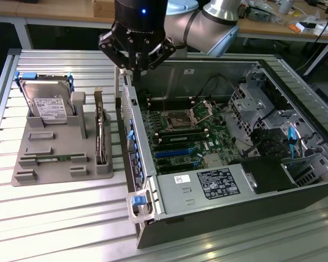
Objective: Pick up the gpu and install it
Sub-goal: 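Reach for the gpu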
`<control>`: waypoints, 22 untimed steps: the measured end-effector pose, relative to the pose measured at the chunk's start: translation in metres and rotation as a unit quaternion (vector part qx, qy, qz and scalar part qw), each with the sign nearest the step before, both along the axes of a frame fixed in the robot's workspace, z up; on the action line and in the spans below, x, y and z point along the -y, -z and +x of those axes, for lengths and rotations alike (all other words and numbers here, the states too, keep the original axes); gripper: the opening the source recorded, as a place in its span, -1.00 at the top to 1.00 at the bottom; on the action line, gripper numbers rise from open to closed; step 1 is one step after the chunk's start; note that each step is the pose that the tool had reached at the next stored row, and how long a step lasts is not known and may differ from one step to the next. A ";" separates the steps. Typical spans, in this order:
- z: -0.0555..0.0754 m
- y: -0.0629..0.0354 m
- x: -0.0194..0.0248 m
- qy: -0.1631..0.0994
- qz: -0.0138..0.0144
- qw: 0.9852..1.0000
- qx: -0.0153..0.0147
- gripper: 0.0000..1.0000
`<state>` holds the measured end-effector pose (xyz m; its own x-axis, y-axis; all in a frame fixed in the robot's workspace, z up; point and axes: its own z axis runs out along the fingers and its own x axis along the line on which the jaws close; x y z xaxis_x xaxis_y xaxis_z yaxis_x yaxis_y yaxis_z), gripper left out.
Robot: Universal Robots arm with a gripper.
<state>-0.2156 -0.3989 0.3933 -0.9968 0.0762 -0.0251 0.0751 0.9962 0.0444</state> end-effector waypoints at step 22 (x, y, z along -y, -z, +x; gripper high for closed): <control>-0.028 0.0000 0.0000 0.000 0.000 1.000 0.000 0.79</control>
